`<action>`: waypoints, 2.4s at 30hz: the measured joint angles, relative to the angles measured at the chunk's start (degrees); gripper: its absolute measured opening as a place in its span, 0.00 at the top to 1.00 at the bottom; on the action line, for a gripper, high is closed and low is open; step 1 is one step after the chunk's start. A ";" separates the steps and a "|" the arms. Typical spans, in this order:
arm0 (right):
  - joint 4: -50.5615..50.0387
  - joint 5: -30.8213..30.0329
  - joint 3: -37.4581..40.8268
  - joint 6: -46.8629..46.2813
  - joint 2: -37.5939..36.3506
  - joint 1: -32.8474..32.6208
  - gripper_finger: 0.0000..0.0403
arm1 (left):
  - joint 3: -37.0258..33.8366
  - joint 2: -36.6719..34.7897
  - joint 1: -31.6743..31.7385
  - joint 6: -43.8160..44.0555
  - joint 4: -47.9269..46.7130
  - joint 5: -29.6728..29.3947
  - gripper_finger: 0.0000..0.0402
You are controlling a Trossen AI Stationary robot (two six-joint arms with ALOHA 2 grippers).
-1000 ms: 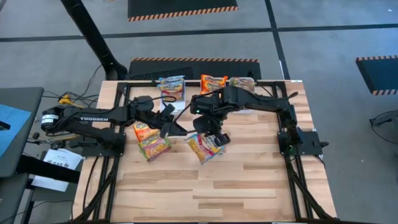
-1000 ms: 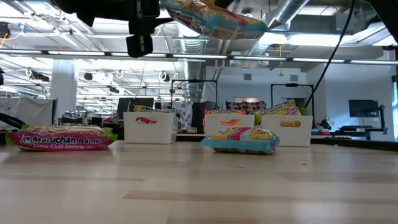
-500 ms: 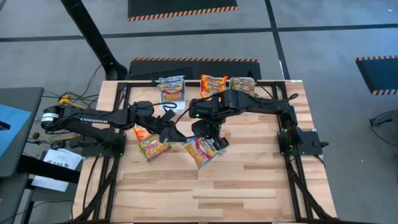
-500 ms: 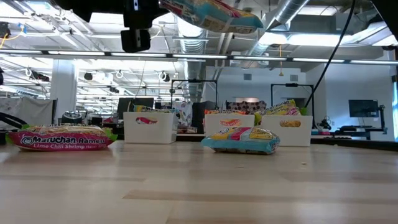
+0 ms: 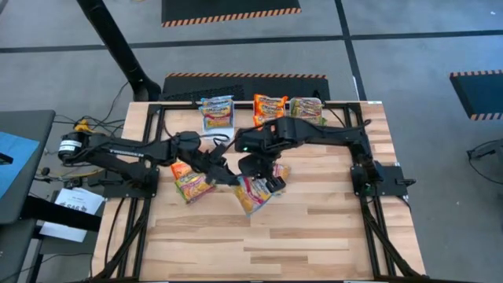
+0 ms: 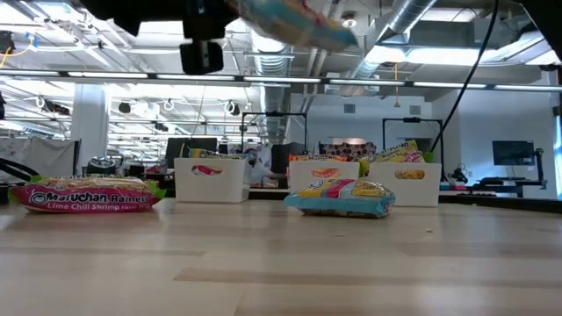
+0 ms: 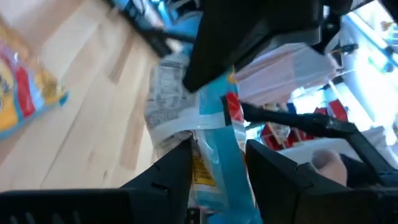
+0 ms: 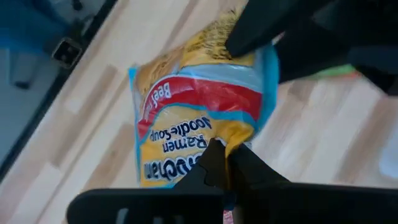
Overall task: Sort Maruchan noodles
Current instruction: Put the blue noodle pack into the left white bin
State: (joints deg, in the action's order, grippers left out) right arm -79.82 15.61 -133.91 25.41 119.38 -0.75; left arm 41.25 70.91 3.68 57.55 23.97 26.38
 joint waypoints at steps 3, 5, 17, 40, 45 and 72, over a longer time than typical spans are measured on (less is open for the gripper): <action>-1.81 -0.12 -0.02 0.06 1.74 -0.22 0.97 | 1.57 2.53 -0.01 -0.49 -1.36 2.03 0.66; -2.92 -0.49 0.04 -0.84 2.57 -0.43 0.97 | 2.21 3.88 0.03 -0.66 -3.17 3.77 0.66; -4.37 -0.56 0.20 -3.30 3.30 -0.46 0.97 | 3.33 8.90 -0.15 -2.96 -3.33 7.32 0.70; -6.27 -5.34 -1.17 -10.86 -0.89 0.81 0.73 | 3.31 2.61 3.22 -8.34 -4.05 8.13 1.00; -6.59 -6.42 -1.09 -13.60 -5.39 2.80 0.70 | 3.31 0.20 5.48 -9.93 -6.92 8.94 1.00; -4.63 -8.32 -1.09 -12.72 -15.98 19.22 0.68 | 3.27 0.35 28.53 -16.69 -9.88 15.03 1.00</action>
State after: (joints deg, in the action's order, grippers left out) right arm -84.44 7.28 -135.00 12.69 103.39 18.47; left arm 44.51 71.26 32.21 40.86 14.09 41.42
